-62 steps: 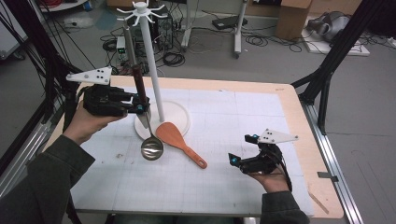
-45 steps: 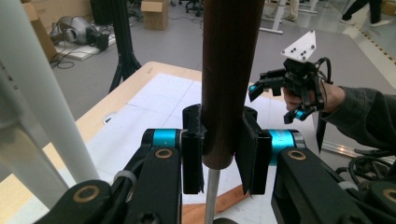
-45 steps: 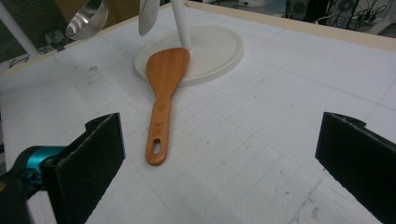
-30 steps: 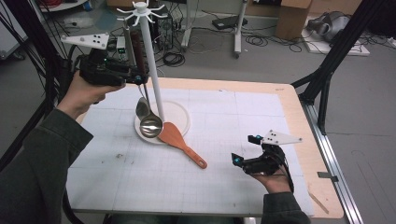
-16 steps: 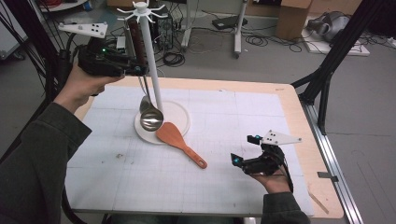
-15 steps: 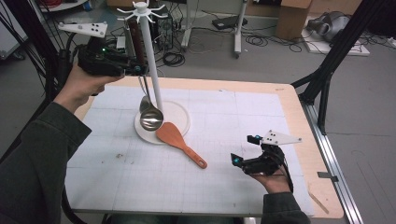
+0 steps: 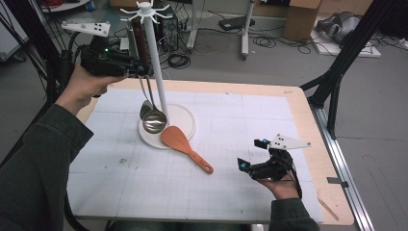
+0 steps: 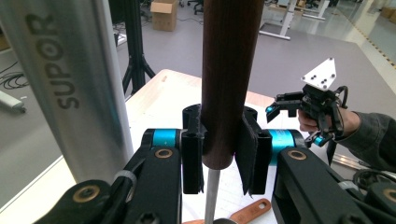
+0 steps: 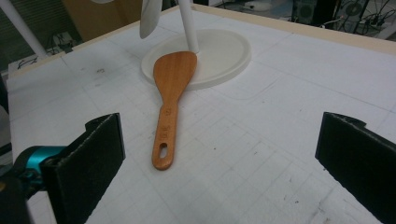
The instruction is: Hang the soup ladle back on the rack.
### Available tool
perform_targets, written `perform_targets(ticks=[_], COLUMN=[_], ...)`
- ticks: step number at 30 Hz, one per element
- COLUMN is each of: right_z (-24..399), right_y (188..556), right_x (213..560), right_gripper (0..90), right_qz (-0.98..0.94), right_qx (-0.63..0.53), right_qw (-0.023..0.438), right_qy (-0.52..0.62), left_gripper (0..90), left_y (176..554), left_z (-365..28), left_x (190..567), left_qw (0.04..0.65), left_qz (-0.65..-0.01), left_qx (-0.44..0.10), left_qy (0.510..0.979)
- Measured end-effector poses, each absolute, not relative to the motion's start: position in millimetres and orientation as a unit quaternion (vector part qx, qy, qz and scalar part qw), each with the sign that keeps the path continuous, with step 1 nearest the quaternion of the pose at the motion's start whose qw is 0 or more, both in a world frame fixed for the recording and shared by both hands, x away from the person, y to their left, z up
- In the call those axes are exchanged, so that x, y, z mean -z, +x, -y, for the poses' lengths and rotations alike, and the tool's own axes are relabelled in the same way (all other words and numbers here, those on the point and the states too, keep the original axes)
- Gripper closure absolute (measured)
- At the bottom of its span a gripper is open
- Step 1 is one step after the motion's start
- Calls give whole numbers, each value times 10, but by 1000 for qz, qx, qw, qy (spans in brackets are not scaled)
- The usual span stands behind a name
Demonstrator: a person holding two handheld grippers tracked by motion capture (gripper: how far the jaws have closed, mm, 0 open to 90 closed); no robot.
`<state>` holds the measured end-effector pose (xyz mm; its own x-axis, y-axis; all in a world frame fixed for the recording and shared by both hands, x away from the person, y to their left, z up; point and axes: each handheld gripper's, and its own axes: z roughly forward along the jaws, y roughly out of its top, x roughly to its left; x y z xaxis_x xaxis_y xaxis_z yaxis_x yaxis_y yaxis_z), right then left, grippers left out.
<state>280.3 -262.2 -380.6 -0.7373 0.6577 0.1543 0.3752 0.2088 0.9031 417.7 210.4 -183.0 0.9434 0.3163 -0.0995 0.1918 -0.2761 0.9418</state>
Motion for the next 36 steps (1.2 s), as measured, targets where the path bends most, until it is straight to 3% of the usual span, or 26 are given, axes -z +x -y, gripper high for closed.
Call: perform_targets(ticks=[36], right_z=[2606], right_y=[2793], right_x=[3785], right_gripper=[5], right_qz=[-761], right_qx=[-545], right_qw=[125], right_qy=[329], left_gripper=[720], left_y=[4138], left_z=[-2149], left_x=[1892], left_qw=[596], left_qz=[-209], left_qx=[-74], left_qy=[772])
